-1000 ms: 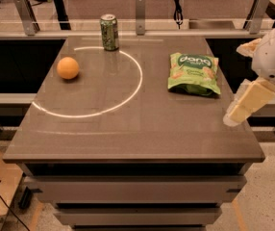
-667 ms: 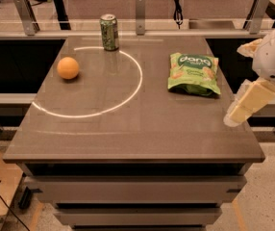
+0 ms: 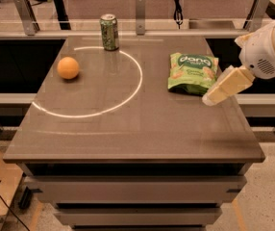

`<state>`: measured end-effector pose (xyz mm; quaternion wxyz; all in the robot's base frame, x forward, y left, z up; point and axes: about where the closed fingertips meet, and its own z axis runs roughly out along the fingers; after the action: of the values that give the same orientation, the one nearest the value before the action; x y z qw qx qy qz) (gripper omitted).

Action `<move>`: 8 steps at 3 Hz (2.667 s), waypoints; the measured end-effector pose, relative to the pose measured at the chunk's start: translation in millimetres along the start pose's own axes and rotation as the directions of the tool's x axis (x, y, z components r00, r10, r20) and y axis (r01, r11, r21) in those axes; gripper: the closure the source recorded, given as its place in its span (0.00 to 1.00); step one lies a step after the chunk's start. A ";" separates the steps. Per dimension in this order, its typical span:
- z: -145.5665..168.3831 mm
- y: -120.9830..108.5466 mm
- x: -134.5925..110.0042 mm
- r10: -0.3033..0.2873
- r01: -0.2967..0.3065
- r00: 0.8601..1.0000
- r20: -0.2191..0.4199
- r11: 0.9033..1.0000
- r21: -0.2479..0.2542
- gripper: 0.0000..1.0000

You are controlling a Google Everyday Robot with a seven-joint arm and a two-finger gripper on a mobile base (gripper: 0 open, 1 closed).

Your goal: Move green rice chip bag near orange

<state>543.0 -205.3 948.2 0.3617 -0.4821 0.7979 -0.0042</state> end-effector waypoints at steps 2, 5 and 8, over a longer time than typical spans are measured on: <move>59.2 -34.3 -1.2 0.117 -0.121 0.990 0.075 0.992 0.045 0.00; 144.4 -68.3 20.0 0.224 -0.223 0.972 0.068 0.975 -0.026 0.17; 157.7 -62.6 -18.4 0.082 -0.077 0.996 0.041 0.992 -0.103 0.86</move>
Offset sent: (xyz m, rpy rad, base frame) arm 0.0956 0.0007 -0.0589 0.1663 -0.0246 -0.1358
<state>687.7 -170.6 864.5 0.3548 -0.4676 0.8073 0.0615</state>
